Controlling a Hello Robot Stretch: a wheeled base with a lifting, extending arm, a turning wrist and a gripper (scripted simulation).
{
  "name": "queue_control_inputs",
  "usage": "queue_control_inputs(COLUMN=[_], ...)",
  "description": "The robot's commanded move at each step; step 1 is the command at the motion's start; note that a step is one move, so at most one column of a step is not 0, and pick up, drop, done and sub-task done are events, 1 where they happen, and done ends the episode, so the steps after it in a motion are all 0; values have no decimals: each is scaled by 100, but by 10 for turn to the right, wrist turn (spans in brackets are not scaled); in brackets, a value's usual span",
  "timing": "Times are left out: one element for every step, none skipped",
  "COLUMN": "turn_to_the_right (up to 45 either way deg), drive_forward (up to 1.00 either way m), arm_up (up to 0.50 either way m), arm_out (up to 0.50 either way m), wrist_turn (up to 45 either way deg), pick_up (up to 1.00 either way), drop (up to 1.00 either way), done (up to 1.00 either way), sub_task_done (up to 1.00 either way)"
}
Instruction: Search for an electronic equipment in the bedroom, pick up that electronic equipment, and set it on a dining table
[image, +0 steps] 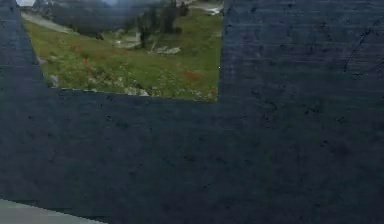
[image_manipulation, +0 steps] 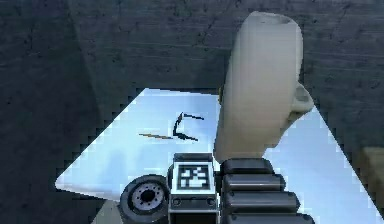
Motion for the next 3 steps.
queue_control_inputs(turn_to_the_right=[-450,-150,450], drive_forward=[0,0,0], arm_up=[0,0,0], arm_out=[0,0,0], wrist_turn=[0,0,0], pick_up=[0,0,0], drop=[0,0,0], done=[0,0,0], sub_task_done=[0,0,0])
